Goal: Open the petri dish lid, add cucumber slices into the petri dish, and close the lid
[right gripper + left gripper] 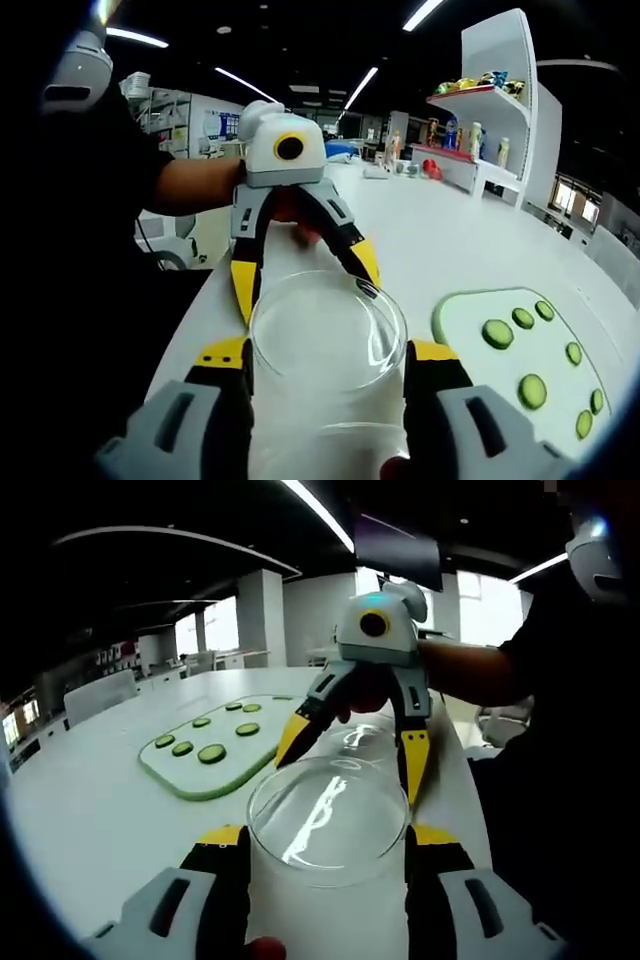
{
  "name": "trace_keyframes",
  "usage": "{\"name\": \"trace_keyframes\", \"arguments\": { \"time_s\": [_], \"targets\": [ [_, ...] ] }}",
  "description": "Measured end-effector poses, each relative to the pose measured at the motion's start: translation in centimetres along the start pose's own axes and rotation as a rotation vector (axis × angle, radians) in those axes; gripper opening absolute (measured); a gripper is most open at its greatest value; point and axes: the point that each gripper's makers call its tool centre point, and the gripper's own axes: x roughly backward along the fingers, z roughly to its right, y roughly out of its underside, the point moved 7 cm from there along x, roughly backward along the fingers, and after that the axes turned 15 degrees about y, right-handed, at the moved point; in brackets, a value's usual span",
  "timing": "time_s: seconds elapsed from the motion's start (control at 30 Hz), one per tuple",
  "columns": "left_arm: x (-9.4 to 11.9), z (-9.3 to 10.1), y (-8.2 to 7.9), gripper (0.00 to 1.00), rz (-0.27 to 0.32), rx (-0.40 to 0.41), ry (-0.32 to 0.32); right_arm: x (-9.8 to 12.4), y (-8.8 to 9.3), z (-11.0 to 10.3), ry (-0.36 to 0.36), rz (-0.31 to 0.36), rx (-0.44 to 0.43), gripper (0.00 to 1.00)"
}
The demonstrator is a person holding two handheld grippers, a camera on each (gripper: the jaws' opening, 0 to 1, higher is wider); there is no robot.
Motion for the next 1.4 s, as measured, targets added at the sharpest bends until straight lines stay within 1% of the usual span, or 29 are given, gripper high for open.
{"name": "trace_keyframes", "arguments": {
  "time_s": [0.17,0.37,0.5,0.57,0.67,0.8,0.87,0.9,1.03,1.1,1.23,1.3,1.37,1.4],
  "targets": [
    [0.0,0.0,0.0,0.64,-0.004,0.000,0.002,-0.2,0.0,-0.3,-0.007,0.001,-0.012,0.62],
    [0.1,0.1,0.1,0.67,0.014,0.007,-0.005,-0.3,-0.2,-0.7,-0.002,0.006,-0.011,0.62],
    [0.4,0.1,-0.3,0.69,0.047,0.011,-0.023,0.1,-0.2,-0.7,0.005,0.007,-0.011,0.61],
    [0.7,0.1,-0.4,0.69,0.068,0.018,-0.033,0.6,-0.4,-0.5,0.013,0.015,-0.023,0.59],
    [1.0,0.0,-0.7,0.69,0.101,0.029,-0.055,1.6,-0.7,0.0,0.033,0.036,-0.052,0.55],
    [1.5,-0.1,-1.3,0.69,0.149,0.043,-0.088,2.6,-0.8,0.6,0.069,0.034,-0.053,0.55],
    [1.8,0.0,-1.7,0.69,0.175,0.052,-0.109,3.1,-0.9,0.9,0.083,0.037,-0.064,0.55],
    [2.0,0.1,-1.8,0.69,0.186,0.056,-0.124,3.6,-0.8,1.4,0.093,0.041,-0.069,0.55],
    [2.7,0.5,-2.4,0.68,0.231,0.099,-0.209,4.3,-1.1,2.2,0.120,0.042,-0.072,0.52],
    [3.1,1.0,-2.7,0.67,0.272,0.147,-0.258,4.5,-1.4,2.8,0.134,0.034,-0.065,0.52],
    [3.7,2.3,-2.8,0.67,0.347,0.219,-0.315,4.7,-1.9,3.9,0.152,0.022,-0.063,0.49],
    [4.1,3.1,-3.0,0.69,0.373,0.221,-0.366,4.8,-2.1,4.5,0.163,0.008,-0.053,0.48],
    [3.8,4.6,-3.3,0.74,0.374,0.201,-0.376,4.8,-2.2,5.1,0.170,-0.008,-0.044,0.44],
    [3.8,5.0,-3.4,0.74,0.376,0.199,-0.378,4.8,-2.2,5.4,0.176,-0.014,-0.040,0.43]
  ]
}}
